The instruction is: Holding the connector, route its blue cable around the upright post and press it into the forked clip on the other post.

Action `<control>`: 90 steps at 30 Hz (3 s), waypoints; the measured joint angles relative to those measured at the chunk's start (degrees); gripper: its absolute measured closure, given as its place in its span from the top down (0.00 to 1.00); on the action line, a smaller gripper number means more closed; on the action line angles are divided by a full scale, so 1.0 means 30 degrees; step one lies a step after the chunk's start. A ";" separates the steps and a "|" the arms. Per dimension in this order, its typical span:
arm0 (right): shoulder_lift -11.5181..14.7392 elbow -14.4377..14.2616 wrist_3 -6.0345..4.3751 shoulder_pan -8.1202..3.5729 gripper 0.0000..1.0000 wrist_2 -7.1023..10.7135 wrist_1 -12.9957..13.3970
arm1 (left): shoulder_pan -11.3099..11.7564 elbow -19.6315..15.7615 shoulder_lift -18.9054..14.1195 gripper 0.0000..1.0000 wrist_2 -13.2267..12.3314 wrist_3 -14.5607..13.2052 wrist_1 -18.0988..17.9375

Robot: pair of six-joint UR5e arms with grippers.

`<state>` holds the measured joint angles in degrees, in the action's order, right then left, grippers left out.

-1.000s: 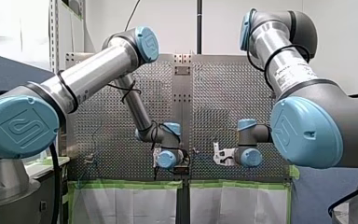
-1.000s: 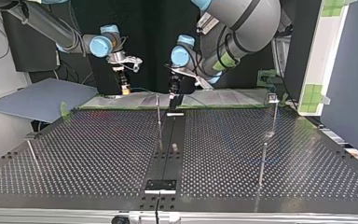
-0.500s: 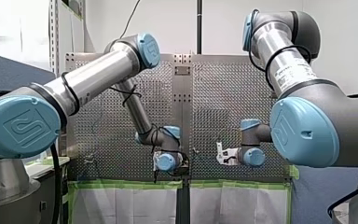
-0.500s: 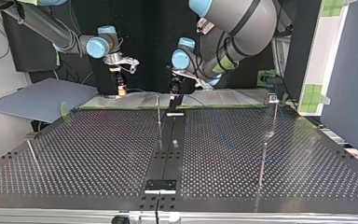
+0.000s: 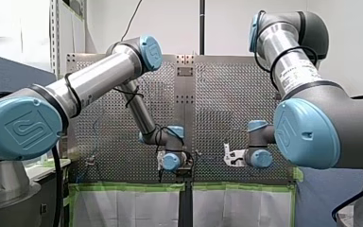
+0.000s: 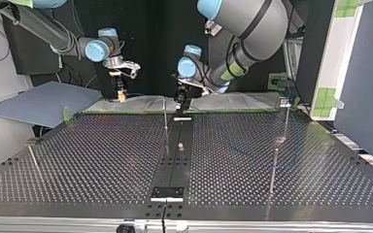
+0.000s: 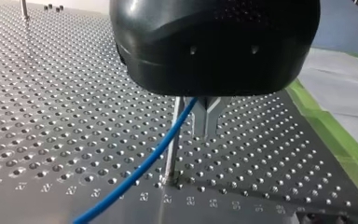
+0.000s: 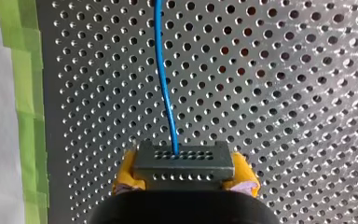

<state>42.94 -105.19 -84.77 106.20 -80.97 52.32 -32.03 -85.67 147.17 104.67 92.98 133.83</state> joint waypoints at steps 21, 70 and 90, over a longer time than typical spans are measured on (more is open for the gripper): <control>-0.0002 0.0546 -0.0070 -0.0438 0.00 -0.0114 -0.0600 | 0.0654 0.1029 0.0005 0.00 -0.0363 -0.0055 0.0879; -0.0003 0.0563 0.0008 -0.0351 0.00 0.0030 -0.0763 | 0.0028 0.1116 -0.0847 1.00 -0.3280 -0.2512 0.5539; -0.0005 0.0564 0.0038 -0.0347 0.00 0.0200 -0.0756 | -0.0161 0.0190 -0.1266 1.00 -0.3004 -0.2258 0.4993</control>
<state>42.92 -103.50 -84.66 105.16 -80.37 50.06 -32.51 -85.10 143.37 95.65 86.21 148.81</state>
